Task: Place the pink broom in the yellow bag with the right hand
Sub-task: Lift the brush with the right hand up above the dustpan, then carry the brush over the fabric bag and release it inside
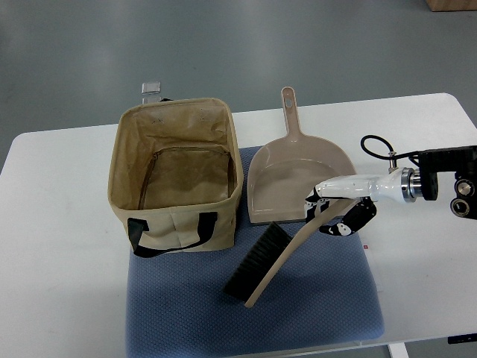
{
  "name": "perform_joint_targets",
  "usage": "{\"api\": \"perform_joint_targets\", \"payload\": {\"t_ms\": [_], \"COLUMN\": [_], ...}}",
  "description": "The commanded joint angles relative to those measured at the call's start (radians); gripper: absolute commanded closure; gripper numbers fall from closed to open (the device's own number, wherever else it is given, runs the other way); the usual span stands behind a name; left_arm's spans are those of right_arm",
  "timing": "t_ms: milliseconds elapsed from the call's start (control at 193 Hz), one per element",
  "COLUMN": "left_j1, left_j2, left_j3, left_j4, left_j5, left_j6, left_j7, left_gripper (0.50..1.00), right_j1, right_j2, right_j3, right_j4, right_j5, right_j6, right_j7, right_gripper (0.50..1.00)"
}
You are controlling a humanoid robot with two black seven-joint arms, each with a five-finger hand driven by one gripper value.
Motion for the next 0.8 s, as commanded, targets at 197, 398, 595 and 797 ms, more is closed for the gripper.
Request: {"api": "perform_joint_targets", "payload": {"t_ms": [197,398,595,797], "left_j1": [-0.002,-0.005,-0.007,-0.007], "left_j2": [0.0,0.0,0.0,0.0], "left_j3": [0.001,0.001,0.003,0.003], "left_j4": [-0.011,-0.013,-0.022,-0.033], "left_j5": [0.002,0.003,0.003,0.003], "left_j6": [0.0,-0.002,-0.002,-0.002], "left_j7": [0.001,0.001,0.001,0.001], "left_gripper": [0.5,0.5,0.5,0.5], "right_j1": [0.042,0.059,0.122,0.22], "right_j2": [-0.258,-0.321,-0.25,-0.049], "right_j3": [0.218,0.377,0.393,0.312], "right_j4": [0.144,0.145,0.09,-0.068], "right_j5": [0.021,0.145,0.242,0.24], "right_j6": [0.105,0.163,0.162,0.163], "right_j7": [0.026,0.012,-0.017,-0.033], "right_gripper": [1.0,1.0,1.0,1.0]}}
